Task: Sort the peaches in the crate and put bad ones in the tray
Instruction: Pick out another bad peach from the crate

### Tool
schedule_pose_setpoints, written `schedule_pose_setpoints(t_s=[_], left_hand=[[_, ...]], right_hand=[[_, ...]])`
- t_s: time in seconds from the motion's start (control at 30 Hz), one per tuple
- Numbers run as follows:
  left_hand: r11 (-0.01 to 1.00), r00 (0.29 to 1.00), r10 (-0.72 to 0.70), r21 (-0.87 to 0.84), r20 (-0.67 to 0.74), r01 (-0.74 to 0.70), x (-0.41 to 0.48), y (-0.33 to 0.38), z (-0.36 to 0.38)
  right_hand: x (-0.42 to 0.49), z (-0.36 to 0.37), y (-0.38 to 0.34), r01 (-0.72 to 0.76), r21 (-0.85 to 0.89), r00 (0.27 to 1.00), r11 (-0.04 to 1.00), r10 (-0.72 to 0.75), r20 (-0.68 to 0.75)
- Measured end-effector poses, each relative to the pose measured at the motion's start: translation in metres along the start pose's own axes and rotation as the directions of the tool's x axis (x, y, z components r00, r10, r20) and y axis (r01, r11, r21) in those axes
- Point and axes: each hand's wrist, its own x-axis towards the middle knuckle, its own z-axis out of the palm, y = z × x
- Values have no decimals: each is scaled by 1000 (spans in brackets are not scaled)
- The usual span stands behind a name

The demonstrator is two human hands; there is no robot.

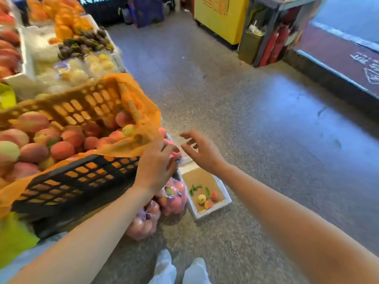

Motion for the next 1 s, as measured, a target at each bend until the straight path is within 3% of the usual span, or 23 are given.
schedule_pose_setpoints(t_s=[0.17, 0.3, 0.37, 0.47, 0.6, 0.77, 0.93, 1.0], left_hand=[[954, 981, -184, 231, -61, 193, -42, -64, -73], [880, 922, -378, 344, 88, 328, -83, -110, -105], [898, 914, -369, 318, 170, 303, -99, -128, -116], [958, 945, -238, 213, 226, 190, -115, -147, -133], [992, 968, -118, 71, 223, 104, -120, -174, -153], [988, 987, -146, -36, 60, 148, -115, -211, -188], [941, 941, -317, 80, -122, 328, -108, -258, -211], [890, 901, -417, 144, -120, 432, -107, -275, -214]], right_hand=[[28, 52, -74, 242, -208, 968, 948, -221, 122], [38, 102, -107, 292, -400, 947, 869, -203, 249], [42, 119, -116, 265, -513, 951, 816, -133, 281], [46, 132, -134, 175, -629, 975, 757, -44, 218], [50, 136, -157, 84, -664, 990, 743, 12, 139], [69, 143, -183, -3, -716, 988, 698, 111, 104], [104, 172, -209, 50, -491, 975, 870, 63, 212], [123, 190, -216, 69, -374, 962, 925, 37, 270]])
